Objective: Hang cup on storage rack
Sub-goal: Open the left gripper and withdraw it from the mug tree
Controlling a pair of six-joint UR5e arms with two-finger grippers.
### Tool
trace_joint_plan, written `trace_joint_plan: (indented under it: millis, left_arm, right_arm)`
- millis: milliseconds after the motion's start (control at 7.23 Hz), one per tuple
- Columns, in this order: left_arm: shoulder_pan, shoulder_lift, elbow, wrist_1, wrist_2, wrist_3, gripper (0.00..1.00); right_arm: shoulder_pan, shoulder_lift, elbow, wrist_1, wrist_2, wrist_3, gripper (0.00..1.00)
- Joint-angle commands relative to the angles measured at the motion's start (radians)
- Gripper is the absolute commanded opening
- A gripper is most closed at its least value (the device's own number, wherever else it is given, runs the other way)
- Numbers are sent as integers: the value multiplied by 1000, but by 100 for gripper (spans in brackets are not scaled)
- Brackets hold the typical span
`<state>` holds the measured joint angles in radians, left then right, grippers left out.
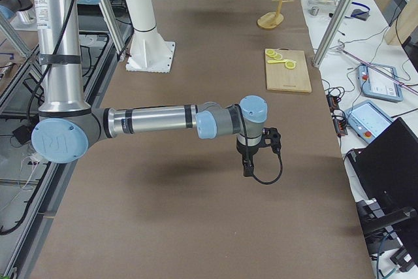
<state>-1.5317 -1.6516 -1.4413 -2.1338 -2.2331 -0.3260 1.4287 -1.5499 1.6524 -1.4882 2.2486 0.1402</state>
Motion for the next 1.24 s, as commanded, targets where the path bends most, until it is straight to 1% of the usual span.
trace_joint_plan:
  millis: [0,138,277,415,553,691,830,1106]
  left_arm:
    - [-7,10,-57,286,-8,192,98]
    - [-5,15,-95,399,-54,208,98]
    - [-2,33,-99,419,-133,217,98]
    - [-2,41,-100,414,-181,217,98]
    - [-1,50,-103,407,-198,217,98]
    - [1,53,-103,405,-251,219,98]
    - [1,84,-119,372,-258,219,98]
    - [4,163,-120,167,-257,205,98]
  right_arm:
    - [9,-2,1,-1,6,-1,100]
    - [21,4,0,-12,14,-4,100]
    - [22,1,0,-18,16,-19,100]
    - [30,-6,-2,-18,26,-37,100]
    - [41,-12,-8,-20,38,-84,100]
    - [51,-24,-11,-20,43,-106,100]
    - [65,-29,-11,-20,43,-109,100]
    - [78,-41,-6,-20,43,-110,100]
